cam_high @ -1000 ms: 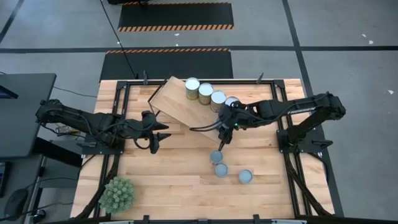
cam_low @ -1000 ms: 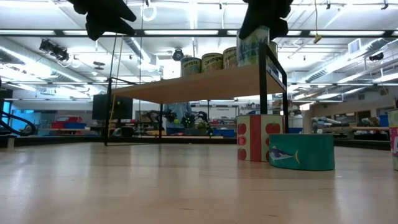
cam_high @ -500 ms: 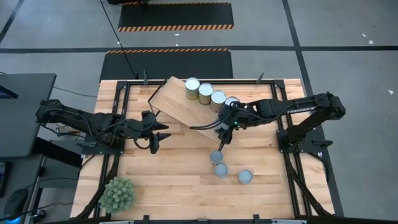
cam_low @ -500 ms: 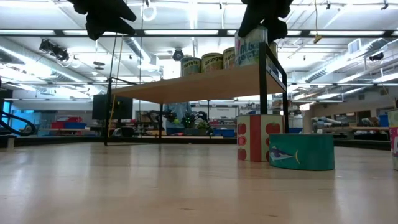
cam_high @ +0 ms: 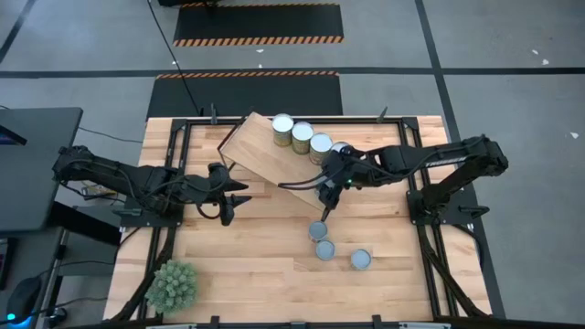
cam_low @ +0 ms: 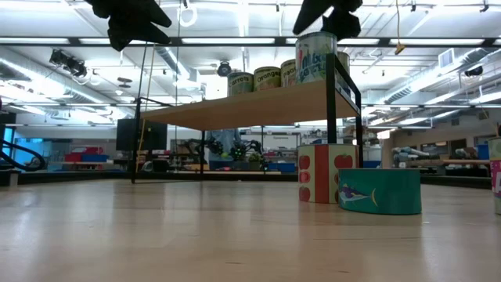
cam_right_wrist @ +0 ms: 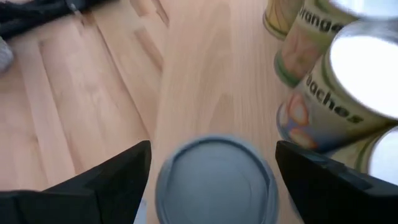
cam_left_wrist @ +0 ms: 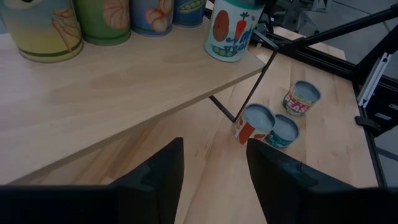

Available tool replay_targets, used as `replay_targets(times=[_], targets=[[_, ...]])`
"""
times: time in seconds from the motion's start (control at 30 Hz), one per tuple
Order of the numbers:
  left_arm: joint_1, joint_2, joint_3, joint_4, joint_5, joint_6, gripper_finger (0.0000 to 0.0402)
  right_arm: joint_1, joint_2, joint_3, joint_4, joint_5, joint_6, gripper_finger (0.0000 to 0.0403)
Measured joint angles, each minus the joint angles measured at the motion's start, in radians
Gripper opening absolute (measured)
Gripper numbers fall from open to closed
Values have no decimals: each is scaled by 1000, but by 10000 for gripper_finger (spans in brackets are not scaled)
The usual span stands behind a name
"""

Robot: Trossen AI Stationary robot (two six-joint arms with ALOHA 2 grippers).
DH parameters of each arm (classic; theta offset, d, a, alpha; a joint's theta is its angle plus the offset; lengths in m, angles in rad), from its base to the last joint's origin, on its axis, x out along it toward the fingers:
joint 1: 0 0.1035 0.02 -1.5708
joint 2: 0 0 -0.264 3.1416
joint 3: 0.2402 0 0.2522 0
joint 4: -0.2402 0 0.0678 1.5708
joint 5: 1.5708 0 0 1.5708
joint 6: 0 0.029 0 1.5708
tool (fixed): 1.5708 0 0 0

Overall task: Pick and place cans onto a shelf
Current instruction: Put the canned tomatoes on the shelf

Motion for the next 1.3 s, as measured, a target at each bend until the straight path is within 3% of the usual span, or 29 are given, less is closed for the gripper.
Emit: replay_targets(times=[0.27,0.5,0.93,1.13,1.3], targets=[[0,0,0,-1,0,0,180,24,0,71,-28,-8,5,352],[-3,0,0,-6,9,-20,180,170,0,115,-79,79,67,352],[-2,22,-1,0,17,8,180,380,0,114,-307,137,411,352],[-2,101,-1,9,70,111,180,419,0,8,-298,151,533,352],[-9,167,-1,12,130,59,185,435,0,-144,-213,123,703,352]])
